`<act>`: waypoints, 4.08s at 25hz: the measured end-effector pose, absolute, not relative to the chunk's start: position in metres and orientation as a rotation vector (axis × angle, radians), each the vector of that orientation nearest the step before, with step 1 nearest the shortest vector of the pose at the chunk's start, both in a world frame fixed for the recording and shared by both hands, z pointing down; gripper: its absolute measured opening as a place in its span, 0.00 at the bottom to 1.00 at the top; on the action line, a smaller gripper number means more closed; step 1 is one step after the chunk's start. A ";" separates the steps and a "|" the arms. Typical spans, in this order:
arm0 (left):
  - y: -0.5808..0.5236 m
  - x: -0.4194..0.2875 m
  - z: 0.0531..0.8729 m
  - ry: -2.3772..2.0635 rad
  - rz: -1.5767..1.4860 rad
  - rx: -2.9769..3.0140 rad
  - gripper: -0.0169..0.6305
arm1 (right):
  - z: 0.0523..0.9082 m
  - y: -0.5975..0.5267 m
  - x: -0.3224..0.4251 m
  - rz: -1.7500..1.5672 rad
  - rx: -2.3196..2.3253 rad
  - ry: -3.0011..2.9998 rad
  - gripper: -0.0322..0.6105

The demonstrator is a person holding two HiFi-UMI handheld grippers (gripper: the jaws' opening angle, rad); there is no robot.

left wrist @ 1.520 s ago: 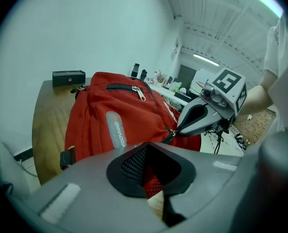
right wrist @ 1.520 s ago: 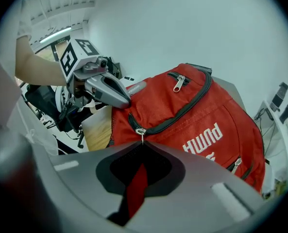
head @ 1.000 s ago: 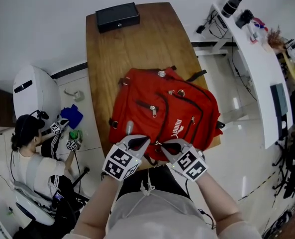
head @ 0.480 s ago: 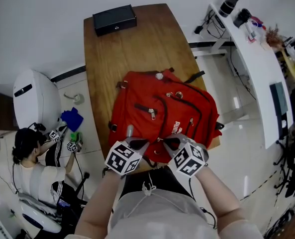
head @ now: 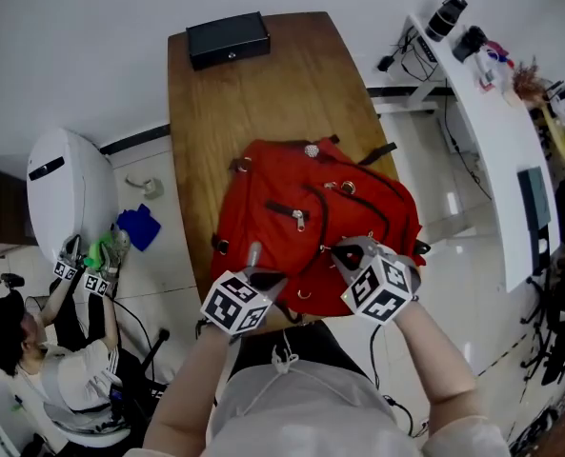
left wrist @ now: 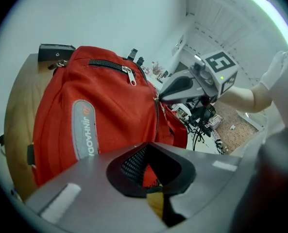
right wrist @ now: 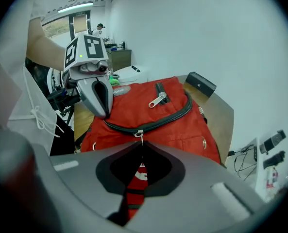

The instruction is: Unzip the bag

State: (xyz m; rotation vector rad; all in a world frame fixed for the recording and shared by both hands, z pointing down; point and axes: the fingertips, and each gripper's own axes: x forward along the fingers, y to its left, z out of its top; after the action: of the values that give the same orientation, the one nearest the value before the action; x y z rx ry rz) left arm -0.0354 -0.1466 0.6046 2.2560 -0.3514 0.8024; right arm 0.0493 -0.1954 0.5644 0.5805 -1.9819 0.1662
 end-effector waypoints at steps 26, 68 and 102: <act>-0.136 -0.034 0.624 -0.349 0.857 2.183 0.04 | 0.513 -0.328 0.064 -0.004 0.746 -1.986 0.09; 0.088 -0.008 0.458 -1.133 0.309 2.581 0.04 | 0.473 0.063 0.135 0.231 1.124 -2.550 0.06; 0.239 0.049 0.362 -1.266 -0.021 2.819 0.04 | 0.399 0.226 0.146 -0.043 1.022 -2.744 0.06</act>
State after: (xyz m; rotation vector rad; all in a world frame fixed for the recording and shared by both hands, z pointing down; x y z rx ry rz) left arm 0.0492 0.2393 0.3616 2.8194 -1.2655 -0.0206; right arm 0.1462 0.2256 0.3994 1.0221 -2.7442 -0.0432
